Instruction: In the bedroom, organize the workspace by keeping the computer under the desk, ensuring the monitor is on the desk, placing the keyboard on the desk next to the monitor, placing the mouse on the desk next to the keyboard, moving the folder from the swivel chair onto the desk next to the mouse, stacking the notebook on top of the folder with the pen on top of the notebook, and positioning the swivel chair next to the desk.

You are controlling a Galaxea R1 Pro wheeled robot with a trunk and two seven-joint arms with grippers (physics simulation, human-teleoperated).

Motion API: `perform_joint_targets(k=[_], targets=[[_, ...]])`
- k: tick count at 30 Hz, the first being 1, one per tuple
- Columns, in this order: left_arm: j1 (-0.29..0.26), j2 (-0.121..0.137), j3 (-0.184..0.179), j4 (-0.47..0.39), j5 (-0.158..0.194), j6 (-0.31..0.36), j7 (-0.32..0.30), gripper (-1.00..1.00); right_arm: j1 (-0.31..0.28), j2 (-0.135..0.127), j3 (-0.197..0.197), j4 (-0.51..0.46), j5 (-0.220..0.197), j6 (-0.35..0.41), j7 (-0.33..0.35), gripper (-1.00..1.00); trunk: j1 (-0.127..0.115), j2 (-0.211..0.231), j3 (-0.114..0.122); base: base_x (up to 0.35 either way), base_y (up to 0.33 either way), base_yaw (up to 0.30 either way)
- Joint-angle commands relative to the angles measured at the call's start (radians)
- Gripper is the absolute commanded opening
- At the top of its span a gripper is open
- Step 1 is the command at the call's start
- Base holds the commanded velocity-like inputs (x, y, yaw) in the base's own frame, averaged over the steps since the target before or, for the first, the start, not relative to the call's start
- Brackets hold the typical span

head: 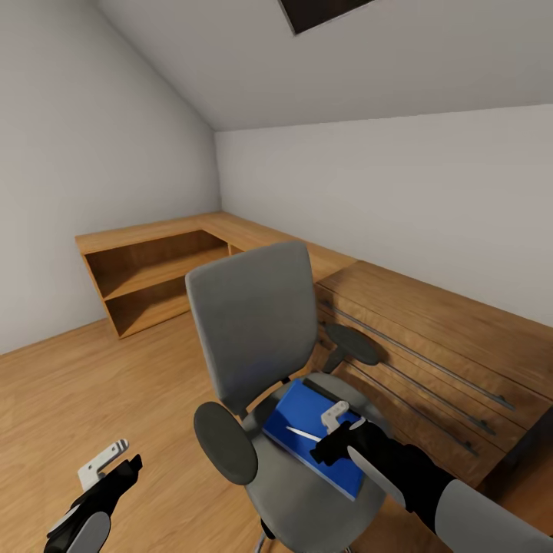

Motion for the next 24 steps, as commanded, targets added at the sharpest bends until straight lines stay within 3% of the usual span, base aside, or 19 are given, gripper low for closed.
perform_joint_targets(k=[1,2,3,24], targets=[[0.0,0.001,-0.002,-0.002,0.004,0.003,0.007,1.0,-0.001,-0.001,0.004,-0.002,-0.005,0.004,-0.004,1.0,0.0,-0.001,-0.001,0.0,0.0,0.0],[0.0,0.001,-0.002,-0.002,0.004,0.003,0.007,1.0,-0.001,-0.001,0.004,-0.002,-0.006,0.004,-0.004,1.0,0.0,-0.001,-0.001,0.0,0.0,0.0],[0.0,0.001,-0.002,-0.002,0.004,0.003,0.007,1.0,-0.001,-0.001,0.003,-0.002,-0.006,0.004,-0.004,-1.0,0.0,-0.001,-0.001,0.0,0.0,0.0],[-0.001,0.001,-0.002,-0.002,0.004,0.003,0.007,1.0,-0.001,-0.004,0.002,-0.008,-0.007,0.008,-0.004,-1.0,0.0,-0.001,-0.001,0.0,0.0,0.0]])
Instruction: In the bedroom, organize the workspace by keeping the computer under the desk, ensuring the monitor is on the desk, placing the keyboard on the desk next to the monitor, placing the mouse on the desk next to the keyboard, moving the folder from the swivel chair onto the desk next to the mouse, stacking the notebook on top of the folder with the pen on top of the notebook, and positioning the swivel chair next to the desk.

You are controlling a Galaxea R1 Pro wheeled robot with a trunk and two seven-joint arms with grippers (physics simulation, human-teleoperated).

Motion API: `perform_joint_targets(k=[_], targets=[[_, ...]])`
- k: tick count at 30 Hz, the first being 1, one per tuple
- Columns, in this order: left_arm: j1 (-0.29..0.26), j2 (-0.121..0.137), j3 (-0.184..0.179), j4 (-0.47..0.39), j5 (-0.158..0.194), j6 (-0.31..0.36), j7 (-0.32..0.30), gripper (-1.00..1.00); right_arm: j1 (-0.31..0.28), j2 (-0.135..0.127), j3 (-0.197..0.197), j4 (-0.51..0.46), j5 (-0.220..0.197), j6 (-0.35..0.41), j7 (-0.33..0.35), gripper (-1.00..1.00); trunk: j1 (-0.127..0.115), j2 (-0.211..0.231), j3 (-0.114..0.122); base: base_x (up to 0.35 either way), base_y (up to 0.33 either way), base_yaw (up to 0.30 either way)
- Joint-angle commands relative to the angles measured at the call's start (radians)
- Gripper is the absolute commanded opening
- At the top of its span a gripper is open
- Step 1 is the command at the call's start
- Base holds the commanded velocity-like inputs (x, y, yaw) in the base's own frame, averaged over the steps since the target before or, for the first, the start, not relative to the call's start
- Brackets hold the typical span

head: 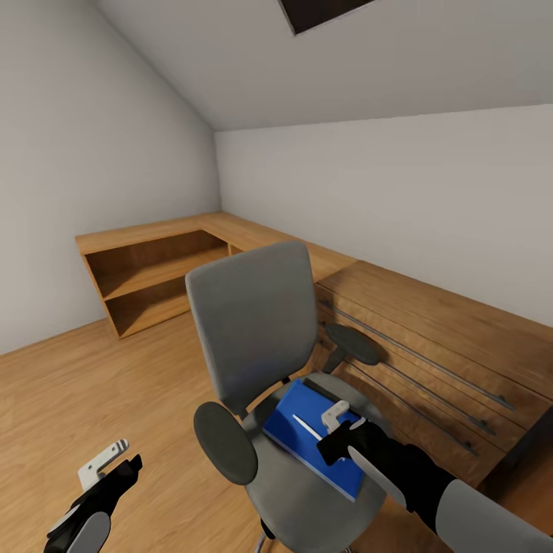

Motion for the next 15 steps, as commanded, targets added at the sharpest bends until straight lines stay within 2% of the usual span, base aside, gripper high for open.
perform_joint_targets(k=[1,15], targets=[[0.0,0.001,-0.002,-0.002,0.004,0.003,0.007,1.0,-0.001,-0.001,0.004,-0.001,-0.013,0.002,-0.005,-1.0,0.0,0.0,-0.001,0.0,0.0,0.0],[-0.001,0.001,-0.002,-0.002,0.004,0.003,0.007,1.0,-0.001,-0.001,0.005,-0.001,-0.013,0.002,-0.005,-1.0,0.0,0.0,-0.001,0.0,0.0,0.0]])
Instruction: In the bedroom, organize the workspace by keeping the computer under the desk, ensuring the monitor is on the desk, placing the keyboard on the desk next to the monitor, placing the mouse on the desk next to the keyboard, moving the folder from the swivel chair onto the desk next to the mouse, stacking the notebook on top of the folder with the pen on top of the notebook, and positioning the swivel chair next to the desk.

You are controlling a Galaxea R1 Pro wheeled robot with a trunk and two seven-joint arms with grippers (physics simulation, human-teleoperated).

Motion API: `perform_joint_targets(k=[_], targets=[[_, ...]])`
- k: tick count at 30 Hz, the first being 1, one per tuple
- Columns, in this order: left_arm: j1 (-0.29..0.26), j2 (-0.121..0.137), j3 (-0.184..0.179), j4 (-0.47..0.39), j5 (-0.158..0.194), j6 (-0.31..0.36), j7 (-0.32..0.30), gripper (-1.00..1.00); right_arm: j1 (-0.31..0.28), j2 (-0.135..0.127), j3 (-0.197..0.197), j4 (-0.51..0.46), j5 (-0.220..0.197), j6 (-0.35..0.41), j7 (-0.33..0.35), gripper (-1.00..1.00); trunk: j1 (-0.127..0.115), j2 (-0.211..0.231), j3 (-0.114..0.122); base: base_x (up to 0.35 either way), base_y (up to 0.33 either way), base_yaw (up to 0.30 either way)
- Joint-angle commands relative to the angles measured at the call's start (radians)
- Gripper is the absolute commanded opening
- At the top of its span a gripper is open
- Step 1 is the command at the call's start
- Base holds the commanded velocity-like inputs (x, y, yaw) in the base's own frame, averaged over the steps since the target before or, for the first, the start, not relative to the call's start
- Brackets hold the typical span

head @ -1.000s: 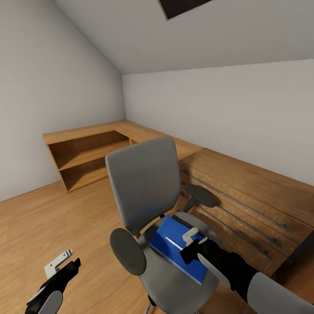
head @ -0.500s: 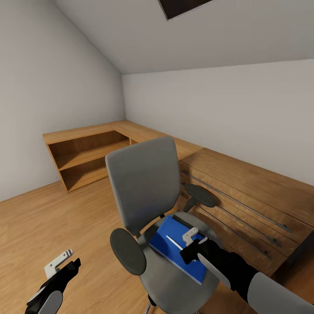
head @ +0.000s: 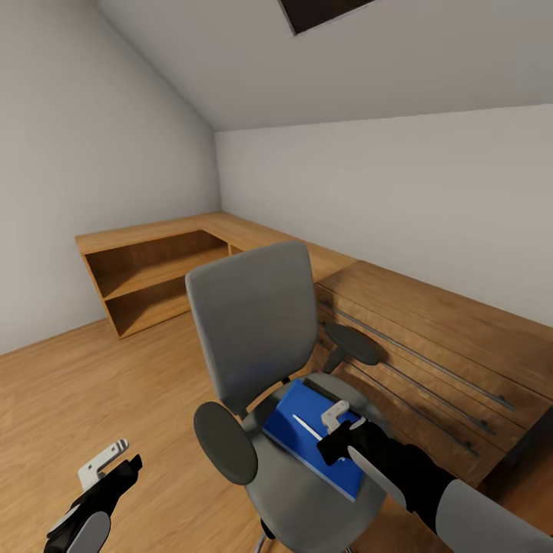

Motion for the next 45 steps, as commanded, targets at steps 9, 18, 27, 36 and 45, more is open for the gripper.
perform_joint_targets(k=[9,18,27,36,45], targets=[[0.0,0.003,-0.002,-0.002,0.004,0.001,0.005,1.0,-0.001,0.0,0.004,0.0,-0.012,0.003,-0.003,-1.0,-0.023,0.042,0.018,0.0,0.0,0.0],[0.0,0.004,-0.002,0.001,0.004,0.001,0.003,1.0,-0.001,-0.002,0.003,-0.004,-0.011,0.002,-0.003,-1.0,-0.058,0.105,0.046,0.0,0.0,0.0],[0.0,0.005,-0.002,0.003,0.004,0.002,0.003,1.0,0.001,-0.009,0.001,-0.061,-0.009,0.002,-0.004,-1.0,-0.092,0.168,0.074,0.0,0.0,0.0],[0.0,0.006,-0.001,0.002,0.002,0.002,0.004,1.0,0.005,-0.012,-0.001,-0.103,-0.008,0.002,-0.006,-1.0,-0.127,0.231,0.102,0.0,0.0,0.0],[-0.001,0.008,0.0,0.003,0.005,0.004,0.004,1.0,0.012,-0.028,-0.001,-0.176,-0.018,0.0,-0.126,-1.0,-0.161,0.294,0.13,-0.189,0.0,0.0]])
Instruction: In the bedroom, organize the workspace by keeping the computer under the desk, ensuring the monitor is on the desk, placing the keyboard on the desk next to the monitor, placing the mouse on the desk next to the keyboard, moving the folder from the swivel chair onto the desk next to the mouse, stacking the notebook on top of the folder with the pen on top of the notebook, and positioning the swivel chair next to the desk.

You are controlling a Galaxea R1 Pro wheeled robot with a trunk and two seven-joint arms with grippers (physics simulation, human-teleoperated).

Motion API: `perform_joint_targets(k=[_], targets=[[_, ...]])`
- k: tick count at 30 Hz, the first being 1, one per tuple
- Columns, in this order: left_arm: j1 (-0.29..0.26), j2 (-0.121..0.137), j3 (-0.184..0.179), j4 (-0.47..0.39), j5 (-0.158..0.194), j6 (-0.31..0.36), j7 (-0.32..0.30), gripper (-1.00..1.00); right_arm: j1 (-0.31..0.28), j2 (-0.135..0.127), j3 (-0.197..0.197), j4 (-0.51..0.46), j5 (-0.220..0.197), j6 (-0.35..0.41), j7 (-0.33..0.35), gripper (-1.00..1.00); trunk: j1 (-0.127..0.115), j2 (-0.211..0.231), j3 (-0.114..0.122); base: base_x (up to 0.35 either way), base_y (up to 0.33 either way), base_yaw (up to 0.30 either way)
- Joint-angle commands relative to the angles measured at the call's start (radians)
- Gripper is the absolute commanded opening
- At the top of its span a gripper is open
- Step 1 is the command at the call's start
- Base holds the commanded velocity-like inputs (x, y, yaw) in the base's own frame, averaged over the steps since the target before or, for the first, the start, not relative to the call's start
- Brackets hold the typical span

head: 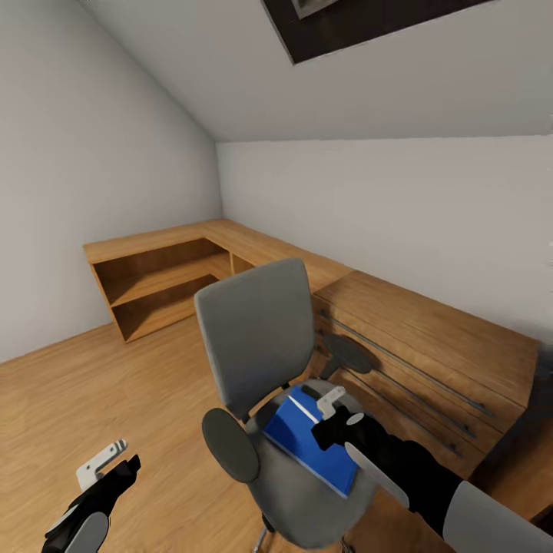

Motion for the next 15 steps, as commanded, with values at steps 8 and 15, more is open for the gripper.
perform_joint_targets(k=[8,15], targets=[[-0.001,0.001,-0.001,0.001,0.005,0.003,0.007,1.0,0.008,-0.003,0.005,-0.045,-0.015,-0.005,-0.088,-1.0,-0.031,0.056,0.024,-0.333,0.0,0.0],[-0.001,0.001,-0.001,0.002,0.005,0.003,0.007,1.0,0.01,-0.003,0.004,-0.066,-0.017,-0.005,-0.098,-1.0,-0.058,0.105,0.046,-0.338,0.0,0.0]])
